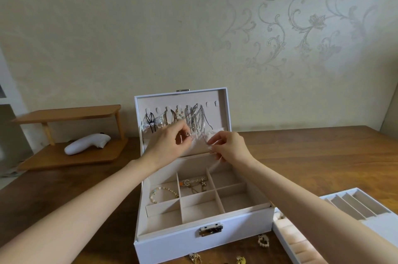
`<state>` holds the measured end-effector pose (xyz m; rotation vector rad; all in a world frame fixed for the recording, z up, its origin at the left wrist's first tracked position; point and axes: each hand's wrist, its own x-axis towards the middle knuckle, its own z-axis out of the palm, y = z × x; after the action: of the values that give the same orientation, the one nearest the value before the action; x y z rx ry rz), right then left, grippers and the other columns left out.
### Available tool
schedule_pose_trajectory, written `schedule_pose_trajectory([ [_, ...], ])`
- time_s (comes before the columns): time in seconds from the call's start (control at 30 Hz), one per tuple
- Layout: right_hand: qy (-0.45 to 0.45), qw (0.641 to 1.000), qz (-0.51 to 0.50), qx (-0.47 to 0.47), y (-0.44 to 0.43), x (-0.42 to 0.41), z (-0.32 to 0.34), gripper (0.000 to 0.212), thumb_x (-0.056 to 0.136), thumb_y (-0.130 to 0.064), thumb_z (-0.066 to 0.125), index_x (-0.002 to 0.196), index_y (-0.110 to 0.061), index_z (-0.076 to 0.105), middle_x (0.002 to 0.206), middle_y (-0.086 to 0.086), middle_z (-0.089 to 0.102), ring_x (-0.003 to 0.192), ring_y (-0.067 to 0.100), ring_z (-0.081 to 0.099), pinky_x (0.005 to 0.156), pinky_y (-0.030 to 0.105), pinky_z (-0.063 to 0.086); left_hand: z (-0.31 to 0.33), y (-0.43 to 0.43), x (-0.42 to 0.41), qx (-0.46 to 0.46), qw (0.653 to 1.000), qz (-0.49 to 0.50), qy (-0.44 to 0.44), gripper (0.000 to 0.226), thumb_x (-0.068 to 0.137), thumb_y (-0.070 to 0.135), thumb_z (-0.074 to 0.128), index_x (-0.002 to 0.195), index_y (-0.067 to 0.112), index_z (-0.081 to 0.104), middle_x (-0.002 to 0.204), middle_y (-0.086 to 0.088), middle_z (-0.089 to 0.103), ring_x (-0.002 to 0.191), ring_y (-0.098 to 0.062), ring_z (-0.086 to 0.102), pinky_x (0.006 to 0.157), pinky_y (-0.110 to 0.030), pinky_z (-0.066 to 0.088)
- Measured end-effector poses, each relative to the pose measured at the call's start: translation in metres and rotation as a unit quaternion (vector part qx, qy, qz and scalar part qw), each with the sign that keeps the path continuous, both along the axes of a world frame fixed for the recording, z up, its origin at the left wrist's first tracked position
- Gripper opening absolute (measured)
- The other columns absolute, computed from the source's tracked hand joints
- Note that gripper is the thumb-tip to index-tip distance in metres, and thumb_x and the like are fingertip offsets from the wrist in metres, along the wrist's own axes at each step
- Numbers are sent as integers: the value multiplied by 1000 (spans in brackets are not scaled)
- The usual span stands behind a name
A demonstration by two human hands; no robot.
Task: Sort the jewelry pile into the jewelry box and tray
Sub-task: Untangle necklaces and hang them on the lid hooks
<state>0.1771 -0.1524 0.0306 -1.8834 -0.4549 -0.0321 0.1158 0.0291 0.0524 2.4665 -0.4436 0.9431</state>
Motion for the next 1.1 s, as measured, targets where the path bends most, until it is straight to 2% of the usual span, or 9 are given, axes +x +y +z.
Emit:
schedule_pose_trajectory([
  [0.1,-26,999,-5,-38,3,4,1,12,78,1,67,81,-10,68,62,1,61,45,8,55,45,22,48,12,-7,-2,-198,976,-39,79,15,91,9,57,79,2,51,64,-6,56,52,-6,49,53,-20,41],
  [0.2,-120,985,-59,-106,6,4,2,17,77,-5,64,85,-20,68,77,-4,65,71,15,62,69,32,53,22,-9,-2,-293,948,-76,92,15,94,4,50,82,-4,55,58,-5,55,49,-8,48,49,-17,40],
  [0.27,-207,971,-91,-75,6,-2,4,27,77,-6,61,97,-24,63,97,-5,62,76,12,59,72,34,50,24,-11,-3,-257,960,-78,84,12,94,3,51,85,0,59,59,-3,56,50,-7,49,50,-18,41],
  [0.4,-354,933,50,-49,6,-13,11,59,74,1,61,126,-23,49,123,-11,50,84,3,53,68,21,48,13,-13,-4,12,999,-21,33,3,88,9,61,87,12,61,72,6,60,61,-6,52,56,-21,41],
  [0.57,-320,942,51,-84,17,-12,1,28,83,-3,58,110,-7,54,85,0,61,75,14,51,68,34,48,12,-21,-7,134,988,14,-70,15,77,16,51,84,17,64,78,12,60,65,-3,47,53,-20,42],
  [0.7,-283,952,1,-115,15,-10,1,21,87,-7,55,106,-11,61,75,-1,64,71,19,57,70,35,48,46,-17,24,139,956,127,-224,33,78,25,59,108,12,62,107,-4,62,97,-25,54,82,-37,39],
  [0.83,-265,955,-26,-130,17,-13,2,20,93,-17,55,113,-13,56,74,5,66,72,25,59,68,38,49,84,-21,64,162,943,289,-19,86,65,60,71,130,10,45,128,-8,53,118,-27,46,96,-41,29],
  [0.93,-224,963,-51,-142,17,-12,3,28,92,-28,59,116,-15,53,78,4,65,83,25,61,71,35,47,87,-29,81,161,937,300,83,74,67,61,72,120,13,51,120,-5,61,114,-24,54,90,-36,34],
  [1.1,-236,943,-90,-217,15,-11,3,25,93,-33,55,112,-17,60,99,6,67,96,25,60,72,32,42,89,-26,83,131,948,279,75,63,69,57,73,116,17,57,116,-4,63,109,-24,56,80,-30,35],
])
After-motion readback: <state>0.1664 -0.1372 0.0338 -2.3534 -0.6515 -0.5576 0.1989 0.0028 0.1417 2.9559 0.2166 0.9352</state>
